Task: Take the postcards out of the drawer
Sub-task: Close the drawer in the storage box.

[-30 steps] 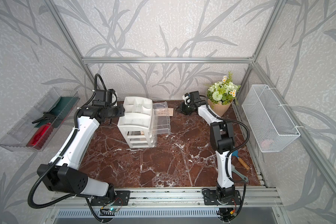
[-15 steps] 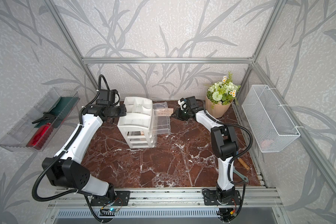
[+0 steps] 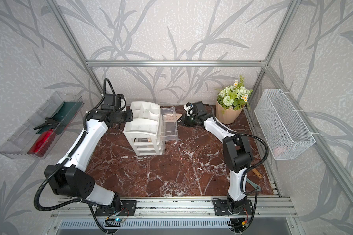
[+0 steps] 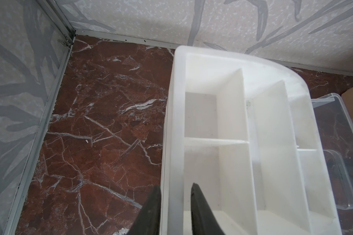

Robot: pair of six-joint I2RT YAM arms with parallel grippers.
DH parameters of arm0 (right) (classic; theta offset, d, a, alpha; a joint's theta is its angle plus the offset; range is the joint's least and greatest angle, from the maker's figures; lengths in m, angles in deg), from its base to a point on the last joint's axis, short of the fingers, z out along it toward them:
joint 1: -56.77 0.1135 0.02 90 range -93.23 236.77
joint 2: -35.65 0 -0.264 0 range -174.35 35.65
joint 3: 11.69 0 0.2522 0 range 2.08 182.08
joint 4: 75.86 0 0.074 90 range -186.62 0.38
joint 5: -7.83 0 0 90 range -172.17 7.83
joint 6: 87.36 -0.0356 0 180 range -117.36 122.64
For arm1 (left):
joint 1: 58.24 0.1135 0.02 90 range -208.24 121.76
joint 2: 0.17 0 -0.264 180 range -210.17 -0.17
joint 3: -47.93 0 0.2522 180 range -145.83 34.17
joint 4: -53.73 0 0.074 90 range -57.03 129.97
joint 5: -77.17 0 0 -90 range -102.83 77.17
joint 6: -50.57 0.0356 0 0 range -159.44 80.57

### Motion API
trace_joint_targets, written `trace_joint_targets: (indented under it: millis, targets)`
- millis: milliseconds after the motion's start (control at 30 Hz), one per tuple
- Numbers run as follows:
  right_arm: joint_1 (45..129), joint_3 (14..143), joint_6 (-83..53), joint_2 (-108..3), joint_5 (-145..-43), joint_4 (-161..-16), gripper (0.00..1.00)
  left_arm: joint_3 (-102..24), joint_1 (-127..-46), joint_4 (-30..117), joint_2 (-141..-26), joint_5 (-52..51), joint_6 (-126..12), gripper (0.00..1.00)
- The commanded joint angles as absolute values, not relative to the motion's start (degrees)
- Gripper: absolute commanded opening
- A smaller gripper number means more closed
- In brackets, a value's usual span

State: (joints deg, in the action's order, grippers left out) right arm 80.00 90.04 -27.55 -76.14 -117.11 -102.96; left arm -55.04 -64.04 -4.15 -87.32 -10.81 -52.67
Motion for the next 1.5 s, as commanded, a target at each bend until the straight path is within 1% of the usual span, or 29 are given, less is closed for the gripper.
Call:
trace_joint_targets:
  millis: [0, 333, 767, 1000, 1267, 1467]
  targets:
    - [82.0, 90.7, -27.4, -74.0, -117.5, -102.5, 0.29, -55.2, -63.8, -4.6, -87.4, -9.4, -53.5, 0.24]
    - [86.1, 93.1, -27.5, -75.2, -116.9, -102.8, 0.29, -55.0, -63.8, -4.3, -87.5, -7.9, -53.7, 0.21]
    - [91.9, 100.3, -29.6, -81.4, -119.3, -101.9, 0.29, -55.0, -63.8, -4.0, -87.7, -6.2, -53.4, 0.18]
    - [91.6, 98.8, -31.2, -81.0, -120.4, -99.3, 0.29, -54.7, -63.8, -3.9, -87.6, -6.1, -52.9, 0.16]
    - [88.7, 92.9, -31.7, -76.8, -120.1, -96.8, 0.30, -54.6, -63.8, -4.0, -87.6, -6.9, -52.5, 0.14]
    - [88.2, 91.0, -30.0, -75.6, -117.4, -99.1, 0.30, -54.5, -63.8, -3.9, -87.7, -7.6, -52.5, 0.12]
